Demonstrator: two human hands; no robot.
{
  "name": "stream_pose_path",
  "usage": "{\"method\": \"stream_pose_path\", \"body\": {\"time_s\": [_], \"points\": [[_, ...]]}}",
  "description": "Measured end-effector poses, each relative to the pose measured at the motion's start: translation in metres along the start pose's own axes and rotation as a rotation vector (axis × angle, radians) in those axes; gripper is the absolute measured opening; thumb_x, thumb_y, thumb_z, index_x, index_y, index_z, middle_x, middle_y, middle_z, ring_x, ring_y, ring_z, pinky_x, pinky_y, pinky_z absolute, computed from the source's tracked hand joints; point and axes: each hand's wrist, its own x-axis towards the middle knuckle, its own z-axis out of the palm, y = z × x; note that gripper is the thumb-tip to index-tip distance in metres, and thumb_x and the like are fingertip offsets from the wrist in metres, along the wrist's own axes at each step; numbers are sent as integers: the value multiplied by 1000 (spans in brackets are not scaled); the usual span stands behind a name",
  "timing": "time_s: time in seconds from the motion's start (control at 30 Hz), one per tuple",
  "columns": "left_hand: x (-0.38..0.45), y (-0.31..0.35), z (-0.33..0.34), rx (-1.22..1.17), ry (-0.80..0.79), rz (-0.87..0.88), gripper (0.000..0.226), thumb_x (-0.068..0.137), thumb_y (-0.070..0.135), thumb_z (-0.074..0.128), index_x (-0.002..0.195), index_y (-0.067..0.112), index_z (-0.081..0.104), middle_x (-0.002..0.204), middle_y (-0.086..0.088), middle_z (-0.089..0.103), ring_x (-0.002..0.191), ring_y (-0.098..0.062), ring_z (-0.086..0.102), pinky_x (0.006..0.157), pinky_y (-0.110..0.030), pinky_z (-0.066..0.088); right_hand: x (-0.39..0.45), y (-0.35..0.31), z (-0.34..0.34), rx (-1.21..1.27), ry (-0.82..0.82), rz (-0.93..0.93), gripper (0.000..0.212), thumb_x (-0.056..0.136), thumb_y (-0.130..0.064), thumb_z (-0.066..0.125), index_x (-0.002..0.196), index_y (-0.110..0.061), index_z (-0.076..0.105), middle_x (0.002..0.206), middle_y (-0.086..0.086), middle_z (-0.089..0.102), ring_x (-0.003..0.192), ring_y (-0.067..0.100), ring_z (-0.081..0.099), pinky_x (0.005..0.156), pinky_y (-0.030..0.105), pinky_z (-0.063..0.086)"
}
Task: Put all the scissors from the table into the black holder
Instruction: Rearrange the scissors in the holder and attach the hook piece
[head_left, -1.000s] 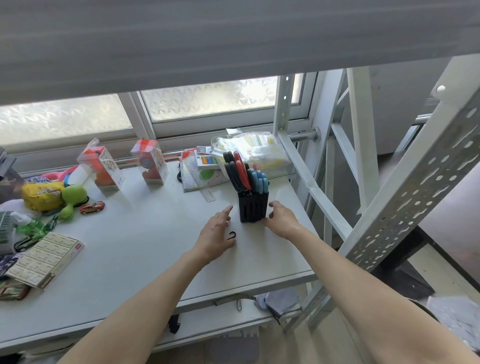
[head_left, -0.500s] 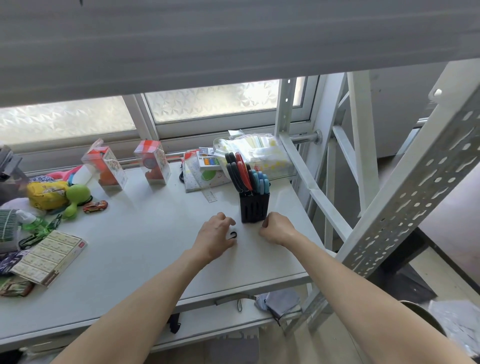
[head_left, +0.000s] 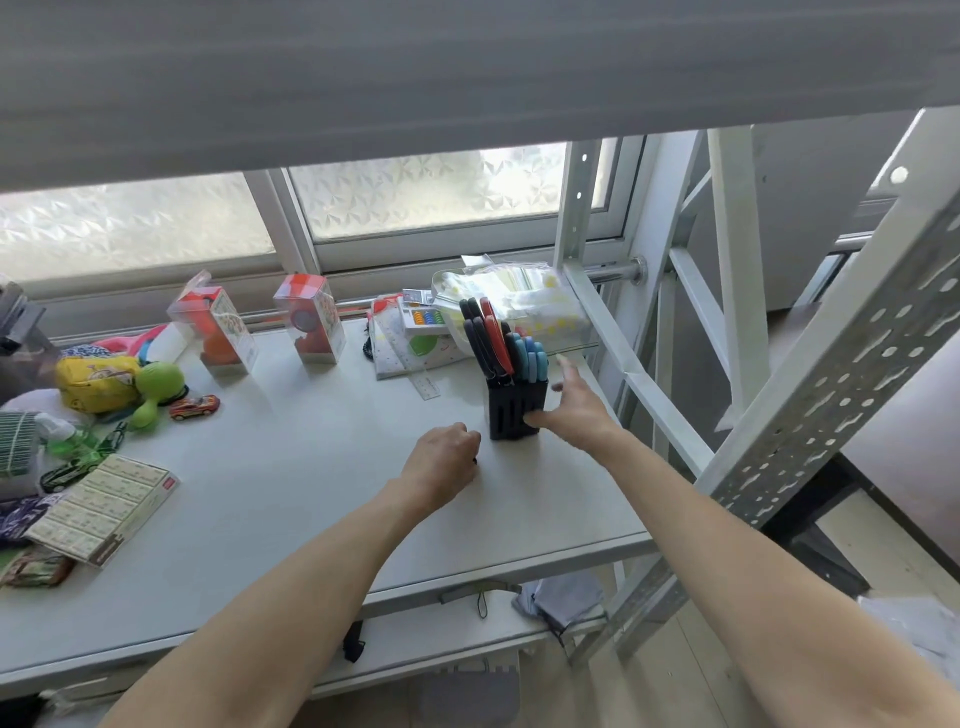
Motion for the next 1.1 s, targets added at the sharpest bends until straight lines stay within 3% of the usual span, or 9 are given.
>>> {"method": "stream_pose_path", "body": {"time_s": [0.07, 0.13, 0.27, 0.4, 0.47, 0.6, 0.83, 1.0, 1.1], "points": [[1, -5, -3, -131, 35, -59, 20, 89, 10, 54, 103, 5, 68, 102, -12, 69, 96, -32, 64, 80, -33, 48, 6, -6, -6, 42, -66, -45, 112, 74, -15, 80, 154, -34, 4, 148, 6, 41, 132, 26, 43, 106, 40, 37], [1, -13, -5, -344, 84, -186, 19, 87, 8, 59, 102, 7, 70, 95, -10, 74, 89, -26, 69, 82, -30, 53, 11, -8, -12, 68, -121, -30, 115, 74, -13, 80, 154, -37, 1, 151, 5, 39, 128, 25, 45, 106, 43, 41], [-2, -34, -4, -733, 93, -367, 28, 86, 2, 60, 111, 10, 72, 83, -8, 73, 66, -16, 68, 77, -25, 59, 11, -6, -15, 73, -212, -3, 108, 79, -12, 78, 154, -36, 4, 144, 1, 44, 115, 21, 49, 82, 34, 49], [-8, -43, -13, -1265, 110, -478, 25, 91, -10, 52, 100, -3, 74, 80, -15, 64, 64, -18, 61, 62, -17, 60, 12, -1, -11, 96, -222, 7, 105, 80, -14, 77, 154, -37, 5, 134, -2, 49, 105, 18, 54, 70, 29, 48], [-11, -44, -17, -1419, 93, -502, 23, 94, -12, 51, 98, -3, 73, 79, -15, 63, 68, -22, 63, 60, -18, 60, 14, -1, -9, 103, -223, 18, 103, 81, -14, 76, 154, -37, 7, 128, -3, 51, 100, 17, 55, 71, 30, 48], [-11, -42, -26, -1652, 37, -504, 24, 96, -14, 50, 114, -14, 66, 85, -20, 66, 77, -28, 66, 67, -22, 63, 18, 1, -8, 171, -247, 64, 94, 82, -12, 75, 152, -35, 17, 124, 1, 55, 110, 24, 55, 83, 37, 46], [0, -32, -38, -1733, 24, -499, 26, 91, -18, 55, 115, -14, 64, 96, -21, 67, 86, -28, 69, 76, -28, 62, 22, 12, 0, 160, -301, 113, 67, 80, -19, 78, 137, -28, 45, 113, 4, 63, 98, 24, 61, 86, 40, 50], [4, -28, -28, -1506, 162, -426, 11, 89, -4, 70, 100, -6, 69, 85, -16, 68, 74, -24, 69, 72, -24, 64, 24, 12, 2, 162, -287, 103, 67, 80, -18, 78, 137, -26, 44, 115, 3, 62, 96, 24, 61, 78, 35, 49], [7, -22, -24, -1286, 205, -368, 23, 88, 9, 75, 104, -6, 73, 86, -18, 71, 70, -21, 67, 65, -23, 62, 24, 11, 3, 146, -278, 91, 65, 80, -20, 78, 135, -27, 44, 119, 3, 60, 91, 21, 59, 76, 34, 50]]}}
